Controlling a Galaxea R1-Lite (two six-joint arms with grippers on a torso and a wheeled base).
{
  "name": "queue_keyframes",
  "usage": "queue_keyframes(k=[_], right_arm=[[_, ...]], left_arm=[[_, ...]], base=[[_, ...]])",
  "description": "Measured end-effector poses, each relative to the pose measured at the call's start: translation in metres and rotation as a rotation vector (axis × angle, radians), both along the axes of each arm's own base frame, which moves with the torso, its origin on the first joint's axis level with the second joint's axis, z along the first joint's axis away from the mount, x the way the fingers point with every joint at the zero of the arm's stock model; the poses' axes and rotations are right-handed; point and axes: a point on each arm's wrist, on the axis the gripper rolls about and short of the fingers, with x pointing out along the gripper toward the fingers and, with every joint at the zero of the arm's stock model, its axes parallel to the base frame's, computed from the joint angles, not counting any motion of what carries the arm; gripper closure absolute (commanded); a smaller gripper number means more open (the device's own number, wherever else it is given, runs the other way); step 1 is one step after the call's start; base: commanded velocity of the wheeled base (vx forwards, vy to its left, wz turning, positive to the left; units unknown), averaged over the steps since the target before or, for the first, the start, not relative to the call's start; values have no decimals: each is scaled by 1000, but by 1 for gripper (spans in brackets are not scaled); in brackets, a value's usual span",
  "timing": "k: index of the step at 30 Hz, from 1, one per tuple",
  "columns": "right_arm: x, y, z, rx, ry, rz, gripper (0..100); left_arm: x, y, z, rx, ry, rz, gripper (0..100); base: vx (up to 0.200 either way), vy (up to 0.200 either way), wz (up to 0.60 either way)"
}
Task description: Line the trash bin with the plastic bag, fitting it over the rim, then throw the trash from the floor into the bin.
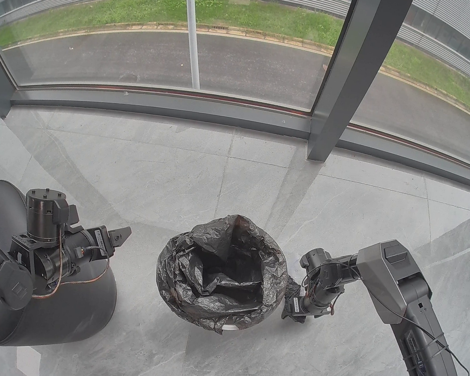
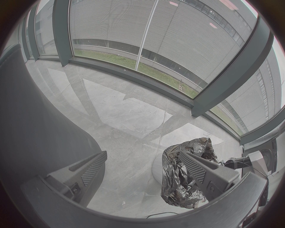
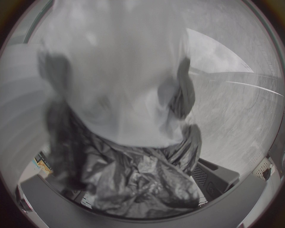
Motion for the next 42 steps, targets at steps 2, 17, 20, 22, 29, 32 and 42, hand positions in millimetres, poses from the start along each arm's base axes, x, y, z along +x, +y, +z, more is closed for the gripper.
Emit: queue_keyframes(k=[2,17,20,22,29,32,42], right_arm=[[-3,-2,-9,-8,28,0,0],[-31,-17,-44,-73,296,-10,0],[-26,-19,-32,-61,266,-29,0],[-23,-20,-25,-55,252,-36,0],[-9,-20,11,-21,143,-80,0],[-5,-18,29,-9,108,-101,0],[1,-12,87,45,6,-192,0]], left_arm=[[0,0,0,-5,0,3,0],[1,-1,0,-19,-1,8,0],[1,-1,0,-20,-1,8,0],[1,-1,0,-21,-2,9,0],[1,-1,0,-22,-2,8,0],[1,-1,0,-22,-3,8,0],[1,-1,0,-22,-2,9,0]], base=[[0,0,0],[0,0,0],[0,0,0],[0,0,0],[0,0,0],[0,0,0],[0,0,0]])
